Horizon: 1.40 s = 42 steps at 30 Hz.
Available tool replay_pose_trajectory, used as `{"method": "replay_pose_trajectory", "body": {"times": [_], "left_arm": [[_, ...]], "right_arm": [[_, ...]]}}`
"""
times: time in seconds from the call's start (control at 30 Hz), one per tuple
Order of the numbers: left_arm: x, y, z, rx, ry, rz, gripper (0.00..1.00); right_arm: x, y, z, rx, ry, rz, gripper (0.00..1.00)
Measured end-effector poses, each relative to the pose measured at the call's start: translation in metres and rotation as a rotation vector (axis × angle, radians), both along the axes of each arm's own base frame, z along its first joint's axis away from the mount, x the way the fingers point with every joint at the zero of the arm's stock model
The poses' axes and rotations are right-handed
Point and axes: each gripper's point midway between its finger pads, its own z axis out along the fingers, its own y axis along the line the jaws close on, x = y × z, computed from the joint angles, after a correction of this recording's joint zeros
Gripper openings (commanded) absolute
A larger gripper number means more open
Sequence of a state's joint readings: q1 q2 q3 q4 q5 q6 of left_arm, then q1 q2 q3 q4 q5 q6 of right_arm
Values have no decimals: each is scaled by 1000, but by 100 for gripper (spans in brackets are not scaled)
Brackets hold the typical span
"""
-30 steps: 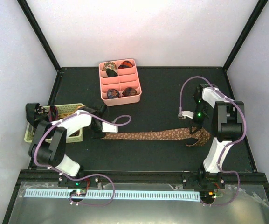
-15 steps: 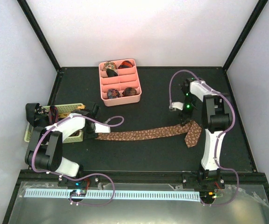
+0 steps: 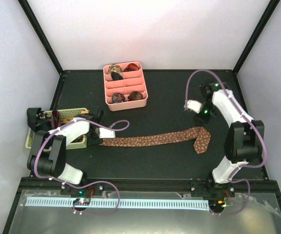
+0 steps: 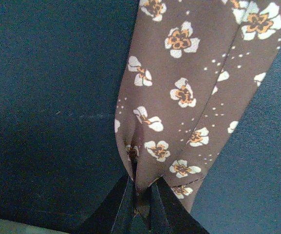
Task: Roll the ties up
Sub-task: Flatten out the tie at the center of the board.
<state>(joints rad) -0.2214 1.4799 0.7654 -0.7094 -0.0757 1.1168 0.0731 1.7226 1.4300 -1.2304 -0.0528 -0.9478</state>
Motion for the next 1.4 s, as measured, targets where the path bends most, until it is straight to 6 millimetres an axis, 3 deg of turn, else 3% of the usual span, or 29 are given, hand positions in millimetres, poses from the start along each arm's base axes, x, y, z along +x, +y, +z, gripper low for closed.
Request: {"method": "replay_pose_trajectory", "body": {"times": [0.1, 0.2, 0.37, 0.5, 0.63, 0.8, 1.0, 1.1, 1.2, 1.33, 1.4], "left_arm": [[-1, 0, -2, -2, 8, 7, 12], [-1, -1, -2, -5, 8, 11, 12], [0, 0, -2, -8, 7, 19, 12], [1, 1, -2, -9, 2, 21, 12], [4, 3, -2, -11, -7, 30, 12], [7, 5, -2, -13, -15, 39, 12], [8, 5, -2, -21, -19, 43, 23], [8, 3, -2, -36, -17, 42, 35], [9, 0, -1, -52, -16, 41, 49], [14, -5, 5, -80, -28, 47, 53], [16, -8, 9, -96, -38, 49, 54]], "right_arm": [[-46, 34, -20, 29, 101, 75, 44], [-79, 49, -52, 22, 228, 94, 43], [-81, 48, -87, -13, 280, 14, 40], [-75, 38, -100, -60, 269, -32, 40], [-68, 4, -99, -135, 243, -85, 41], [-53, -72, -93, -239, 214, -217, 41], [11, -162, -69, -297, 99, -411, 47], [36, -185, -58, -268, 60, -479, 51], [44, -172, -45, -179, 47, -475, 56], [38, -124, -34, -13, 71, -404, 59], [20, -95, -40, 60, 119, -364, 57]]}}
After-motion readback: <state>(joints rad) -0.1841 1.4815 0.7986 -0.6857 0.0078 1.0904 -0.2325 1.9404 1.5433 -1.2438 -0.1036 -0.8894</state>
